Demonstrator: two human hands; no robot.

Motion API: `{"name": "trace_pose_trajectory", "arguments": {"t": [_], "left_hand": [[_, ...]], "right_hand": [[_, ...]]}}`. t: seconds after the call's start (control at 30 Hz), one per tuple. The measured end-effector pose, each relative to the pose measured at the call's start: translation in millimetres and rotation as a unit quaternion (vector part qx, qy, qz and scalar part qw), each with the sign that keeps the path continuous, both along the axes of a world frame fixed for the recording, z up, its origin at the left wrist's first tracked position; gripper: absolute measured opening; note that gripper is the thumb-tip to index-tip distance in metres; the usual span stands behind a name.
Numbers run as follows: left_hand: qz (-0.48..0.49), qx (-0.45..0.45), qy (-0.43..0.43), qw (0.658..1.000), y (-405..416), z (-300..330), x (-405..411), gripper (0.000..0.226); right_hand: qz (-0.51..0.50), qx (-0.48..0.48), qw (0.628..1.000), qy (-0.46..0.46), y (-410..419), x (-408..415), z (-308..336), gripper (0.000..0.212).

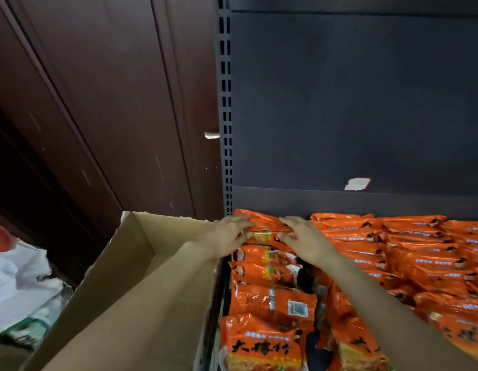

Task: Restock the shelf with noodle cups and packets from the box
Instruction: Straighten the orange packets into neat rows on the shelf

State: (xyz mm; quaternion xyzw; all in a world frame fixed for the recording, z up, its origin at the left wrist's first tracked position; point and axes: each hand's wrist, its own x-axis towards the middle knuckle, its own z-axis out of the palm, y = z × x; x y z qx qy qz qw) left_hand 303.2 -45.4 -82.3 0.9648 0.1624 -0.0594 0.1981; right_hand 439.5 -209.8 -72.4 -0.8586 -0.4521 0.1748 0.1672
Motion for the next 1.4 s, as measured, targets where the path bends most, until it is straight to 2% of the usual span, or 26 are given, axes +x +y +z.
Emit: {"name": "trace_pose_trajectory", "arguments": {"t": [0.13, 0.27, 0.4, 0.57, 0.7, 0.83, 0.93, 1.03, 1.13, 1.17, 1.23, 1.3, 1.4], "left_hand": [[-0.038, 0.016, -0.012, 0.999, 6.1, -7.5, -6.1, 0.044], [-0.069, 0.016, -0.010, 0.997, 10.2, -10.6, -13.8, 0.042], [-0.097, 0.053, -0.030, 0.993, 9.3, -6.6, -18.8, 0.040], [-0.087, -0.024, -0.017, 0.996, 3.2, -4.7, -25.2, 0.041], [-0.073, -0.039, -0.012, 0.997, 2.5, -6.9, -29.7, 0.041], [-0.038, -0.060, -0.018, 0.997, 1.1, -5.5, -32.1, 0.040], [-0.007, -0.095, -0.016, 0.995, -0.6, -3.6, -29.9, 0.041], [0.042, -0.155, -0.047, 0.986, -4.3, 0.2, -25.6, 0.041], [0.098, -0.222, -0.080, 0.967, -5.3, 1.4, -22.4, 0.037], [0.115, -0.237, -0.089, 0.960, -5.2, 1.3, -21.6, 0.035], [0.140, -0.265, -0.103, 0.948, -4.9, 0.3, -21.1, 0.033], [0.149, -0.294, -0.110, 0.938, -6.2, 0.7, -22.0, 0.034], [0.150, -0.326, -0.116, 0.926, -7.6, 0.8, -24.6, 0.042]], "right_hand": [[-0.019, 0.005, 1.000, -0.001, -6.4, -2.6, -8.2, 0.049], [-0.053, 0.038, 0.997, 0.043, -1.0, 1.4, 0.1, 0.040], [-0.026, 0.000, 1.000, 0.007, 7.1, 13.6, 9.6, 0.034], [-0.010, -0.049, 0.998, -0.045, 14.9, 20.5, 10.6, 0.039], [-0.043, -0.001, 0.990, -0.133, 17.8, 17.6, 2.6, 0.001], [-0.061, 0.000, 0.978, -0.199, 10.6, 19.2, -2.3, 0.008], [-0.034, -0.020, 0.978, -0.203, 7.2, 25.6, -3.5, 0.008], [0.002, -0.011, 0.988, -0.157, 7.5, 29.6, 1.3, 0.017], [0.009, 0.099, 0.992, -0.072, 3.5, 20.7, 9.6, 0.023], [0.023, 0.109, 0.993, -0.040, 1.5, 16.4, 11.8, 0.026], [0.055, 0.059, 0.997, -0.001, -2.4, 8.0, 13.4, 0.034], [0.065, -0.003, 0.997, -0.032, -5.1, 3.0, 11.4, 0.039], [0.036, -0.004, 0.997, -0.072, -7.8, 1.2, 10.6, 0.029]]}}
